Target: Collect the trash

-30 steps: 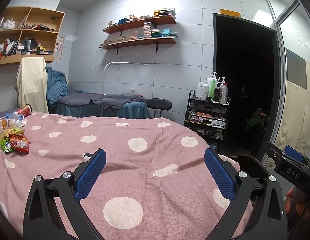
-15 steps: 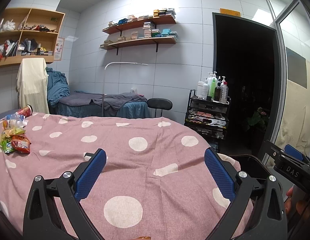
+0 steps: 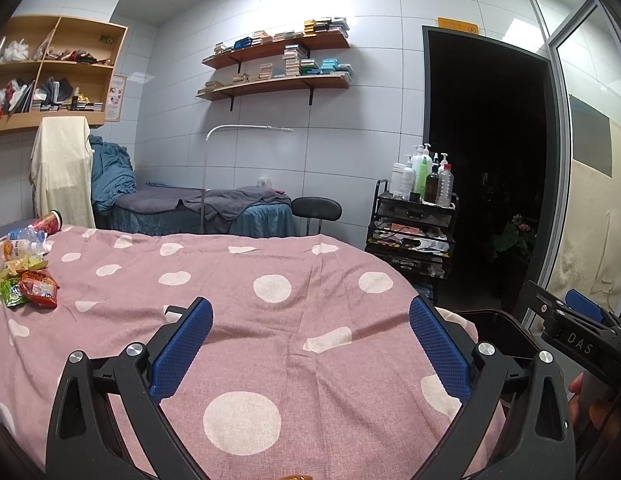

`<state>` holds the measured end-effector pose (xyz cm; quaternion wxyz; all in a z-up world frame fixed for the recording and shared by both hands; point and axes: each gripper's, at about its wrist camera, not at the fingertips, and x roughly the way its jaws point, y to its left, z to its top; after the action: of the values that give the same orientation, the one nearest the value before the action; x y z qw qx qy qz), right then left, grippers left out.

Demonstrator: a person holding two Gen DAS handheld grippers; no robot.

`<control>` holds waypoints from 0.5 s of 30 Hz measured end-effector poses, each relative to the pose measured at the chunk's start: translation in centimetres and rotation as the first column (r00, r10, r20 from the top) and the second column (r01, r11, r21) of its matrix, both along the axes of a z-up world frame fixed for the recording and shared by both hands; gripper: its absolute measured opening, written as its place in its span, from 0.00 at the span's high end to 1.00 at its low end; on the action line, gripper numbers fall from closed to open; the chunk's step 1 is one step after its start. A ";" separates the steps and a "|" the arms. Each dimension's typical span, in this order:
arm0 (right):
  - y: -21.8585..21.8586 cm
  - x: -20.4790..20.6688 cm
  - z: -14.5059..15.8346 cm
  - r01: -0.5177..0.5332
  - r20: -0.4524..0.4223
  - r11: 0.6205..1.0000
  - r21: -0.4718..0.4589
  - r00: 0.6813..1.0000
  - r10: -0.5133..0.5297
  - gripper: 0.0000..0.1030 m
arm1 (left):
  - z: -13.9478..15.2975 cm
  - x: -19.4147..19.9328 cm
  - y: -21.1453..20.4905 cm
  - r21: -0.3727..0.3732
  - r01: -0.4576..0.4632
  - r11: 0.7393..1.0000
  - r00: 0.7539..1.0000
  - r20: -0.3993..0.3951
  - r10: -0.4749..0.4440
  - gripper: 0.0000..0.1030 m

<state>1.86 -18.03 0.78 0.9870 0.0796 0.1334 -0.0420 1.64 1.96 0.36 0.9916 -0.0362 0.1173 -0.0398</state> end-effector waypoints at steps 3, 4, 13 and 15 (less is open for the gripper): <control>0.2 0.0 -0.1 0.000 -0.002 1.000 0.001 1.000 0.000 0.05 | 0.0 0.0 0.0 0.001 0.001 1.000 1.000 0.000 -0.001 0.05; 0.2 0.0 -0.1 0.000 -0.002 1.000 0.001 1.000 0.000 0.05 | 0.0 0.0 0.0 0.001 0.000 1.000 1.000 0.000 0.000 0.05; 0.3 0.0 -0.1 0.005 -0.006 1.000 0.004 1.000 -0.005 0.05 | 0.0 0.0 -0.1 0.000 -0.005 1.000 1.000 0.001 0.005 0.05; 0.3 0.1 0.0 0.006 -0.005 1.000 0.004 1.000 -0.006 0.05 | 0.0 0.1 -0.1 0.002 -0.007 1.000 1.000 0.000 0.007 0.05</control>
<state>1.94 -17.73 0.74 0.9863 0.0820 0.1356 -0.0449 1.72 1.85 0.39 0.9918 -0.0355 0.1171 -0.0361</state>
